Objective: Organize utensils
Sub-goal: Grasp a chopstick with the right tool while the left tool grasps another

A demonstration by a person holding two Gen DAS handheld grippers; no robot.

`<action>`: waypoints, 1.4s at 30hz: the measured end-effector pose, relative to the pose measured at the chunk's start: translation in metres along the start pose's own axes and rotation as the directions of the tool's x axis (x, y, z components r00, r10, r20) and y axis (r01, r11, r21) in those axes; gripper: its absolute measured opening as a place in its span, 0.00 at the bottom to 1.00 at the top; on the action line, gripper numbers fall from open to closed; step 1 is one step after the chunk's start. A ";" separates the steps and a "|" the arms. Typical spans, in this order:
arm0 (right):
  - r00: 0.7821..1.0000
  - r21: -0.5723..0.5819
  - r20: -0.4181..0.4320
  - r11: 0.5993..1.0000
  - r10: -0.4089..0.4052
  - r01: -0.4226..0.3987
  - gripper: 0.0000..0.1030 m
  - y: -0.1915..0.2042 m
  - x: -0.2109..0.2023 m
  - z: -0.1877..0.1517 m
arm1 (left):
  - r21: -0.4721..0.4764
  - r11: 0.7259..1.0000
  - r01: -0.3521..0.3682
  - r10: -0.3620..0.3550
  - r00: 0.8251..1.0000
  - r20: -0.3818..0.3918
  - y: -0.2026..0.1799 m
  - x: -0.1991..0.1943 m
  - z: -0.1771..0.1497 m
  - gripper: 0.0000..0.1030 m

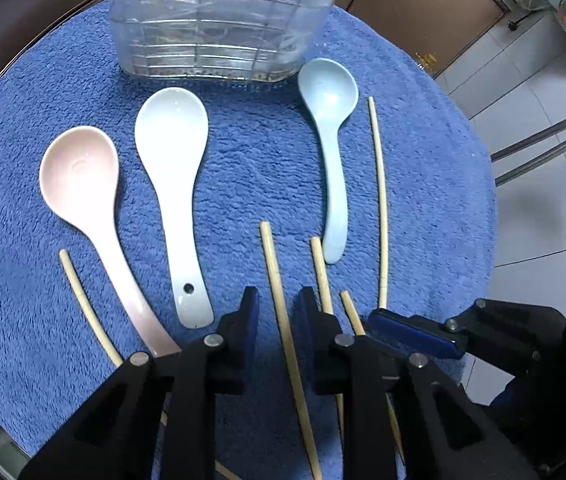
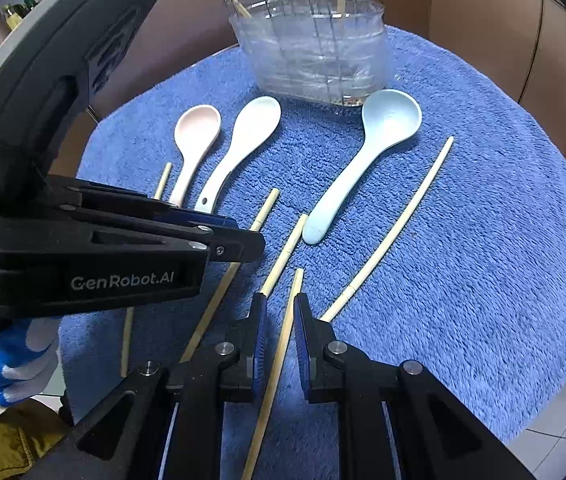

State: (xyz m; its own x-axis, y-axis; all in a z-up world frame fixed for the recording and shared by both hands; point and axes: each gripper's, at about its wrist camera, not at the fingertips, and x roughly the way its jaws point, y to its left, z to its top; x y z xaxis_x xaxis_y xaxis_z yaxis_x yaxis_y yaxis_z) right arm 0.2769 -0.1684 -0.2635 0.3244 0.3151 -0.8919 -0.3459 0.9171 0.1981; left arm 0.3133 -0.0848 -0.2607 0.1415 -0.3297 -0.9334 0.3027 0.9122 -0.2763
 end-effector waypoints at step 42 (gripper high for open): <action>0.971 0.084 0.239 0.996 0.011 -0.032 0.06 0.017 -0.061 -0.023 | 0.035 0.999 -0.033 0.021 0.951 0.307 -0.015 -0.075 -0.032 0.05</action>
State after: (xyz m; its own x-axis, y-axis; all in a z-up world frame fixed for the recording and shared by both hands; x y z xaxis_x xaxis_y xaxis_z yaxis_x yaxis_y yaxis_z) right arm 0.2310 -0.1776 -0.2148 0.5215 0.3746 -0.7666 -0.2808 0.9238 0.2604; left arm 0.2684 -0.0656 -0.1938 0.4306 -0.3693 -0.8236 0.3308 0.9135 -0.2367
